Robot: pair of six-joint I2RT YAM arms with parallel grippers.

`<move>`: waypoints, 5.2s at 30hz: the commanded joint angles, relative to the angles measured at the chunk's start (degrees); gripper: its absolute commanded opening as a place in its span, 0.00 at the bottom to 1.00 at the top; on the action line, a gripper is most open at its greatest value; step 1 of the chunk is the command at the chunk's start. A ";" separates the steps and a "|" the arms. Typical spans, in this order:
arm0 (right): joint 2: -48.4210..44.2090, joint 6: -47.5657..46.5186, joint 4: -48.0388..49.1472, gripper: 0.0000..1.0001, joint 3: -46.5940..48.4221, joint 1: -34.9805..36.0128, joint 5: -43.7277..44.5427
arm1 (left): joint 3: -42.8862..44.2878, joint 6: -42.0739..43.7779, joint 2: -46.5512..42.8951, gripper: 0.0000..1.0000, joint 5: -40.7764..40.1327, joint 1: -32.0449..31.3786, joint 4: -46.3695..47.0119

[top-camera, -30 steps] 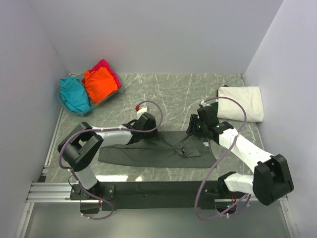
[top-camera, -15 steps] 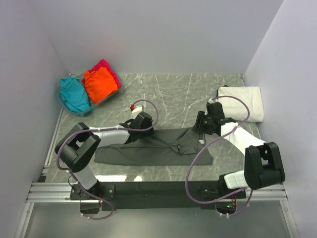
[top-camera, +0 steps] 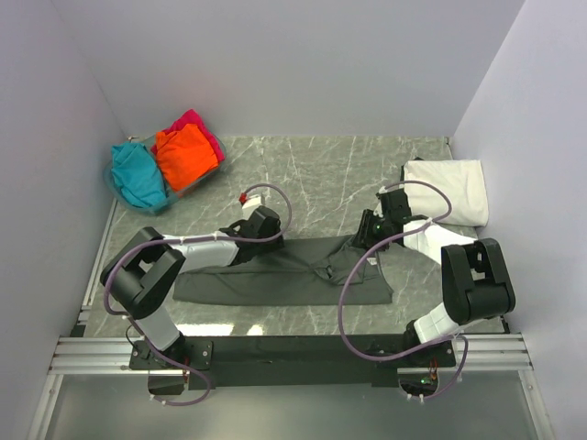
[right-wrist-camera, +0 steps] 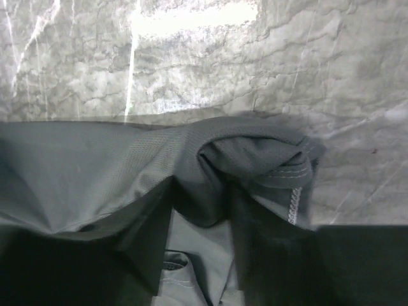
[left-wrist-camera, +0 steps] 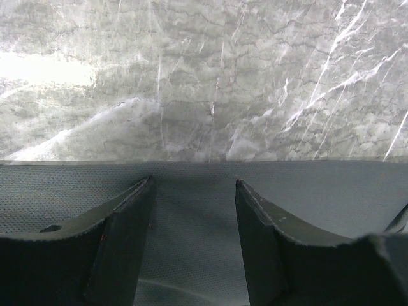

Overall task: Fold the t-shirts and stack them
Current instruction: Fold the tshirt

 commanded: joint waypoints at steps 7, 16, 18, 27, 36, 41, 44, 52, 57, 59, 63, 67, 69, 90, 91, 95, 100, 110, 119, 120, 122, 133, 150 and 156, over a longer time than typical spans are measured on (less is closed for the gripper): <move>-5.18 -0.40 -4.62 0.18 1.10 -0.22 7.77 | -4.00 1.21 -0.73 0.61 1.08 2.71 -4.95; -8.54 0.30 -7.00 0.05 0.57 -0.40 9.71 | -4.35 1.21 -1.44 0.61 0.82 3.24 -5.04; -8.27 0.22 -7.18 0.07 0.39 -1.01 9.63 | -4.53 1.21 -1.61 0.61 0.47 3.33 -5.21; -8.53 -0.75 -9.02 0.51 0.04 -2.59 6.90 | -3.39 2.79 -3.10 0.61 -0.32 3.15 -5.30; -16.97 1.18 -9.82 0.53 1.01 2.85 2.16 | 1.01 4.82 -9.07 0.63 -4.10 0.52 -7.94; -15.22 2.41 -7.09 0.53 0.40 5.75 0.49 | -3.28 3.24 -13.12 0.64 -3.85 -0.89 -7.42; -9.96 3.29 -5.95 0.53 0.57 6.72 -0.30 | -7.84 2.27 -14.35 0.62 -1.56 -1.50 -5.22; -1.33 5.75 -3.05 0.50 1.97 6.90 -0.57 | -14.46 -0.37 -13.83 0.62 1.96 -3.70 -1.08; 6.21 4.70 -4.45 0.50 7.41 6.46 -0.39 | -13.06 -0.28 -12.08 0.62 2.84 -4.49 0.24; 8.59 4.52 -4.89 0.50 10.49 5.59 -0.75 | -12.26 -0.37 -11.64 0.62 3.54 -4.75 0.23; 15.53 3.38 -6.47 0.50 16.73 3.83 -0.66 | -10.51 -1.68 -10.40 0.62 3.46 -5.28 -0.47; 20.99 1.98 -9.19 0.50 26.11 2.07 0.75 | -9.71 -3.79 -10.75 0.63 3.10 -5.37 -2.93; 24.40 1.36 -11.21 0.50 30.08 1.10 1.36 | -9.54 -4.59 -11.63 0.63 4.24 -5.63 -2.23; 11.08 -3.21 -8.68 0.51 31.10 4.61 -7.50 | -7.87 -3.10 -21.39 0.69 0.82 -5.55 -8.56; 10.11 -3.39 -8.50 0.51 29.68 5.05 -8.12 | -7.87 -2.92 -20.69 0.69 1.25 -5.55 -7.68; 6.07 -4.61 -6.21 0.51 23.52 7.16 -9.80 | -7.43 -2.83 -16.57 0.68 2.40 -5.02 -6.01; 7.19 -6.81 -5.15 0.50 21.66 7.69 -8.75 | -7.43 -2.92 -13.39 0.68 3.63 -4.58 -4.69; 12.03 -10.33 -4.10 0.50 24.30 7.78 -8.92 | -9.01 -3.88 -12.68 0.68 3.81 -4.32 -4.07; 15.02 -10.59 -4.01 0.49 24.04 8.13 -8.13 | -9.62 -3.53 -12.51 0.68 3.90 -4.14 -3.81; 15.11 -10.51 -3.66 0.49 23.43 8.22 -8.04 | -9.88 -3.53 -12.51 0.69 3.98 -4.05 -3.63; 15.54 -10.59 -3.49 0.48 23.25 8.30 -7.95 | -10.24 -3.62 -12.51 0.69 4.25 -3.88 -3.11; 17.92 -10.42 -3.84 0.46 22.89 9.89 -6.73 | -11.73 -3.36 -13.21 0.69 4.78 -2.91 -2.14; 3.78 -4.18 -6.56 0.09 14.73 13.13 1.36 | -13.84 -3.18 -15.50 0.68 4.42 -1.07 -2.84; 0.35 -1.63 -7.79 0.15 11.47 14.81 3.56 | -13.93 -3.10 -15.59 0.69 4.69 -0.80 -2.49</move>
